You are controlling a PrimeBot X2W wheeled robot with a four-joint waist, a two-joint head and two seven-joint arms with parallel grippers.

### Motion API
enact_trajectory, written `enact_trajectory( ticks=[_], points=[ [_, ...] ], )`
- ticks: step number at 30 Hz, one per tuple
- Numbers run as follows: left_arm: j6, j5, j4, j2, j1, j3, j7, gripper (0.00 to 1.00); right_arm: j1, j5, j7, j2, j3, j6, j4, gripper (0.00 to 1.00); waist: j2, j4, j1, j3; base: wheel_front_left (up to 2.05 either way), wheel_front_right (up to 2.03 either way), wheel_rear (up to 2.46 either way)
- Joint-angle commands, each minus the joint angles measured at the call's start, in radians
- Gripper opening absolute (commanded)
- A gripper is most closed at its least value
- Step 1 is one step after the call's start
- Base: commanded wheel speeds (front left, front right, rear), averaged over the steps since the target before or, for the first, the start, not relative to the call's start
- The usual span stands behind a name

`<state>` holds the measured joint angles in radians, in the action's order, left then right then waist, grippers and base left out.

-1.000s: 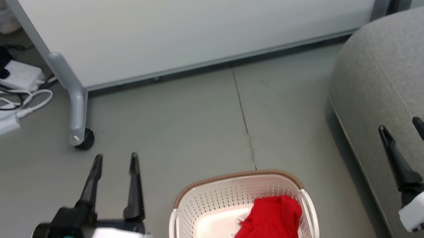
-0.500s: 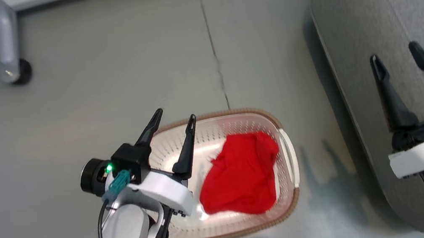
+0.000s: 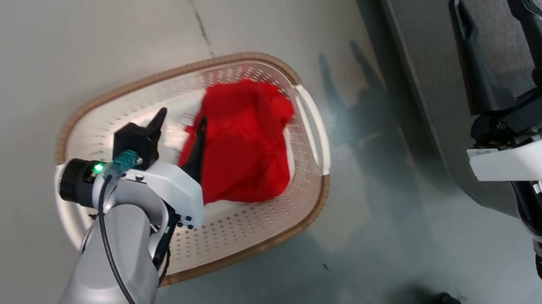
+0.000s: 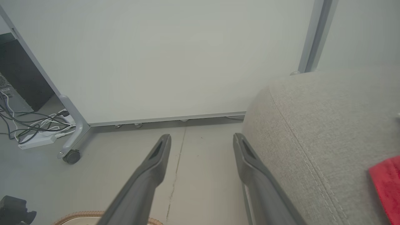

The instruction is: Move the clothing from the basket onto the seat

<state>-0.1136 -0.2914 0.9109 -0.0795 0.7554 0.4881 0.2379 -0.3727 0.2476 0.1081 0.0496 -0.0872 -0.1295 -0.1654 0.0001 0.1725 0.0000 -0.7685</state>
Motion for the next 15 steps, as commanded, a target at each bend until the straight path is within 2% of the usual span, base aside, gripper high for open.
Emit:
enact_trajectory(
  ticks=[1, 9, 15],
  points=[
    [-0.005, -0.006, 0.019, -0.011, 0.032, -0.002, -0.003, 1.0, -0.017, 0.012, 0.017, 0.002, -0.008, -0.002, 0.007, 1.0, -0.0001, 0.098, 0.0, -0.107, 0.0, 0.0, 0.0],
    [-0.016, -0.027, 0.18, -0.05, 0.126, 0.032, -0.062, 1.0, -0.058, 0.074, 0.101, 0.001, -0.089, -0.002, 0.043, 1.0, -0.0001, 0.189, 0.0, -0.209, 0.0, 0.0, 0.0],
    [-0.017, -0.091, 0.256, -0.105, 0.169, 0.074, -0.169, 1.0, -0.071, 0.122, 0.143, 0.002, -0.17, -0.002, 0.08, 1.0, -0.0001, 0.252, 0.0, -0.266, 0.0, 0.0, 0.0]
  ],
)
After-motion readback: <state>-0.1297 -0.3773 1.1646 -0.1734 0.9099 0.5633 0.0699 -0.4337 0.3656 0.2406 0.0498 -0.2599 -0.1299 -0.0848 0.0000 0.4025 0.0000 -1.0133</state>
